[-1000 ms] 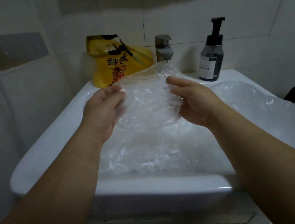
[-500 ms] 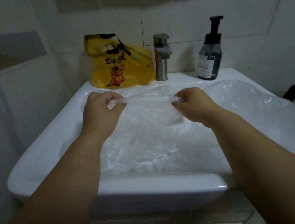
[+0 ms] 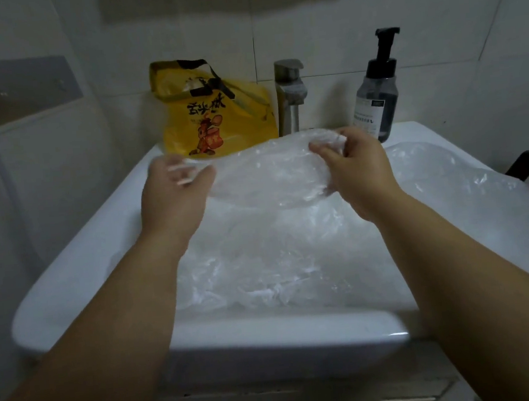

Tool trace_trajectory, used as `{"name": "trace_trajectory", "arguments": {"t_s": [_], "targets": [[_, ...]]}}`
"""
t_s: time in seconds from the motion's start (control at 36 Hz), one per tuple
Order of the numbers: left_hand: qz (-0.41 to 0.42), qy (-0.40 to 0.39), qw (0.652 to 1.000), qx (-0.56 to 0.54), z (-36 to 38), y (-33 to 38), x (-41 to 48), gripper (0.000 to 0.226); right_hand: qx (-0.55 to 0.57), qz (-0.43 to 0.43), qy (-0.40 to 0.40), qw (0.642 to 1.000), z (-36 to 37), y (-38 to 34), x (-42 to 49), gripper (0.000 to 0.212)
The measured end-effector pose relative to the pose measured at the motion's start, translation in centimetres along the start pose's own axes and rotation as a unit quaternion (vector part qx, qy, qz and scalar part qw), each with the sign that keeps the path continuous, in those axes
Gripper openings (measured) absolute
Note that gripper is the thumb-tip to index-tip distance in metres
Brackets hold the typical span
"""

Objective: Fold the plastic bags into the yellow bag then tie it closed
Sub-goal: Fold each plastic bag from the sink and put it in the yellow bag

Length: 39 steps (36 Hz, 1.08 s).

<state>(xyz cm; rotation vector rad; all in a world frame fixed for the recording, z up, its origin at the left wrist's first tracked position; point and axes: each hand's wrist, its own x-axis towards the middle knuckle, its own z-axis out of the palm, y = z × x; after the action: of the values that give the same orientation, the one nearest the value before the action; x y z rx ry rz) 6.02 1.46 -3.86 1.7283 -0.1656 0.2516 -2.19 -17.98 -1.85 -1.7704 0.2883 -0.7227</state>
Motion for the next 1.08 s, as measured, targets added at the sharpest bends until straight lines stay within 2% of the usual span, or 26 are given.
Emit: {"name": "trace_trajectory", "arguments": {"t_s": [0.06, 0.08, 0.14, 0.19, 0.22, 0.28, 0.31, 0.36, 0.42, 0.5, 0.53, 0.58, 0.69, 0.78, 0.89, 0.92, 1.0, 1.03, 1.08], "targets": [[0.078, 0.023, 0.995, 0.056, -0.3, 0.1, -0.3, 0.069, -0.044, -0.023, -0.014, 0.999, -0.1, -0.1, -0.2, 0.035], [0.113, 0.006, 0.992, 0.055, -0.3, 0.4, -0.6, 0.079, -0.063, -0.033, -0.021, 0.997, 0.0, 0.0, -0.2, 0.036], [0.13, -0.08, 0.987, 0.06, -0.3, 0.7, -1.3, 0.093, -0.064, -0.031, -0.042, 0.997, 0.0, 0.1, -0.3, 0.035], [0.072, -0.199, 0.971, 0.108, -0.1, 1.0, -2.0, 0.097, -0.017, -0.02, -0.069, 0.997, 0.0, 0.0, -0.3, 0.027], [0.042, -0.251, 0.957, 0.14, 0.0, 1.0, -2.2, 0.092, 0.024, -0.006, -0.08, 0.996, -0.1, -0.1, -0.3, 0.028], [0.02, -0.314, 0.934, 0.168, 0.1, 0.7, -2.3, 0.057, 0.134, 0.051, -0.089, 0.986, -0.3, -0.2, -0.2, 0.04], [0.015, -0.316, 0.935, 0.163, 0.1, 0.7, -2.2, 0.038, 0.199, 0.084, -0.086, 0.973, -0.5, -0.3, 0.0, 0.049], [-0.006, -0.304, 0.946, 0.117, 0.1, 0.8, -2.0, 0.021, 0.292, 0.121, -0.082, 0.945, -0.6, -0.6, 0.3, 0.069], [-0.031, -0.297, 0.952, 0.059, 0.1, 1.0, -1.9, 0.013, 0.3, 0.138, -0.121, 0.936, -0.5, -0.8, 0.3, 0.083], [-0.052, -0.31, 0.949, -0.001, 0.5, 1.3, -2.3, 0.009, 0.258, 0.178, -0.22, 0.924, 0.2, -0.7, -0.5, 0.097], [-0.059, -0.316, 0.947, -0.015, 0.6, 1.4, -2.5, 0.009, 0.255, 0.19, -0.243, 0.916, 0.5, -0.6, -0.7, 0.092], [-0.072, -0.325, 0.942, -0.035, 0.7, 1.4, -2.6, 0.017, 0.264, 0.196, -0.248, 0.911, 1.0, -0.6, -1.0, 0.067], [-0.089, -0.316, 0.943, -0.049, 0.6, 1.8, -2.5, 0.035, 0.34, 0.182, -0.139, 0.912, 1.0, -0.7, -0.5, 0.024], [-0.102, -0.335, 0.935, -0.053, 0.4, 1.9, -2.4, 0.04, 0.375, 0.17, -0.12, 0.904, 0.5, -0.9, -0.2, 0.019], [-0.1, -0.348, 0.93, -0.054, 0.2, 2.3, -3.0, 0.039, 0.375, 0.166, -0.14, 0.901, 0.6, -1.2, -0.4, 0.021], [-0.098, -0.342, 0.933, -0.05, 0.3, 2.4, -3.2, 0.036, 0.385, 0.159, -0.154, 0.896, 0.7, -1.2, -0.5, 0.029], [-0.083, -0.296, 0.95, -0.061, 0.8, 2.5, -3.2, 0.017, 0.405, 0.16, -0.228, 0.871, 0.9, -1.0, -0.8, 0.085], [-0.082, -0.28, 0.953, -0.079, 1.0, 2.5, -3.3, 0.01, 0.381, 0.169, -0.268, 0.869, 1.2, -0.8, -0.9, 0.098], [-0.078, -0.272, 0.953, -0.11, 1.5, 2.5, -3.3, 0.008, 0.3, 0.192, -0.326, 0.876, 2.1, -0.2, -1.4, 0.1]]}}
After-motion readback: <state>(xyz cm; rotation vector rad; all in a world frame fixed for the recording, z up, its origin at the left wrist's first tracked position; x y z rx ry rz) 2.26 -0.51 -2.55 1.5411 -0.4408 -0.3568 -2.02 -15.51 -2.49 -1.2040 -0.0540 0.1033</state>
